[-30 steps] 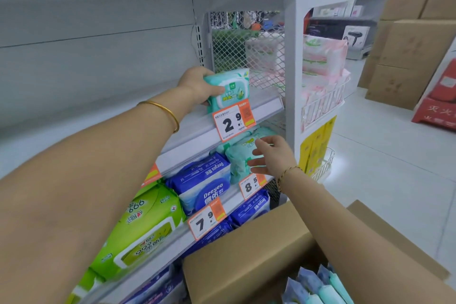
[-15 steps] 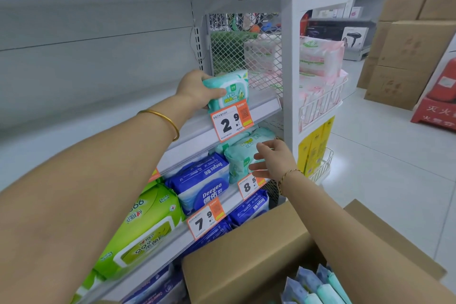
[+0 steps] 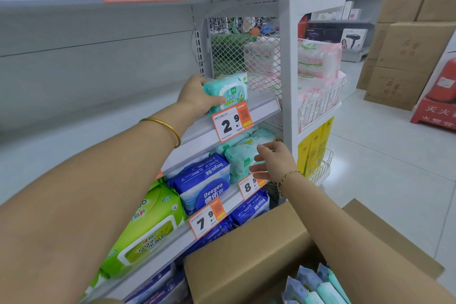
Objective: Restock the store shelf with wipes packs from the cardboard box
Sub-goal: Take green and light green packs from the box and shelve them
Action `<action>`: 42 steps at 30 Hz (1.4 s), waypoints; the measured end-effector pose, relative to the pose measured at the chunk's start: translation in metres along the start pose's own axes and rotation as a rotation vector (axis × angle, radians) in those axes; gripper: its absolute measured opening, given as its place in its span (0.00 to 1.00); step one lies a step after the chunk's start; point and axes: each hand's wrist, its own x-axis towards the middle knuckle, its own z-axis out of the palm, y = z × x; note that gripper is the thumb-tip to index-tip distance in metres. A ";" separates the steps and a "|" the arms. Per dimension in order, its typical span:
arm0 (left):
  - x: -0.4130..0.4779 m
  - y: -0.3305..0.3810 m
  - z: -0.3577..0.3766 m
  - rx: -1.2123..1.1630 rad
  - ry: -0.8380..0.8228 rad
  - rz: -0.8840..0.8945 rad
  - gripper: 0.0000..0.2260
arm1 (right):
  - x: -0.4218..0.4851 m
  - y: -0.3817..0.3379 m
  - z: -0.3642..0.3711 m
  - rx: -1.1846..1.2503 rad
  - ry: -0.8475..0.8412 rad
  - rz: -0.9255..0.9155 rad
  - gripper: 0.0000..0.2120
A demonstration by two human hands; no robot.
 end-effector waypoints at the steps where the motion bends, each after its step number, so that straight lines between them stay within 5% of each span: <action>1: -0.001 -0.002 0.000 0.022 0.014 0.010 0.26 | -0.001 0.001 -0.001 0.003 0.003 0.000 0.09; 5: -0.014 -0.007 0.000 0.151 0.198 0.079 0.30 | -0.005 0.005 -0.005 0.018 0.007 0.002 0.09; 9: -0.069 -0.018 0.010 0.105 0.341 0.340 0.23 | -0.016 0.017 -0.009 0.035 0.008 0.011 0.10; 12: -0.131 -0.045 0.035 0.034 0.166 0.396 0.18 | -0.024 0.040 -0.011 0.017 0.005 0.037 0.12; 19: -0.207 -0.169 0.096 0.326 -0.525 0.024 0.12 | -0.048 0.145 -0.022 -0.196 -0.027 0.243 0.06; 24: -0.229 -0.216 0.107 0.505 -0.873 -0.093 0.12 | -0.067 0.230 -0.019 -0.538 -0.224 0.470 0.09; 29: -0.222 -0.245 0.106 0.658 -0.924 -0.076 0.12 | -0.076 0.281 -0.008 -0.771 -0.373 0.521 0.14; 36: -0.223 -0.249 0.110 0.695 -0.958 -0.065 0.12 | -0.085 0.338 0.000 -1.413 -0.649 0.137 0.29; 42: -0.223 -0.248 0.109 0.665 -0.954 -0.080 0.12 | -0.084 0.348 0.009 -1.475 -0.791 0.166 0.38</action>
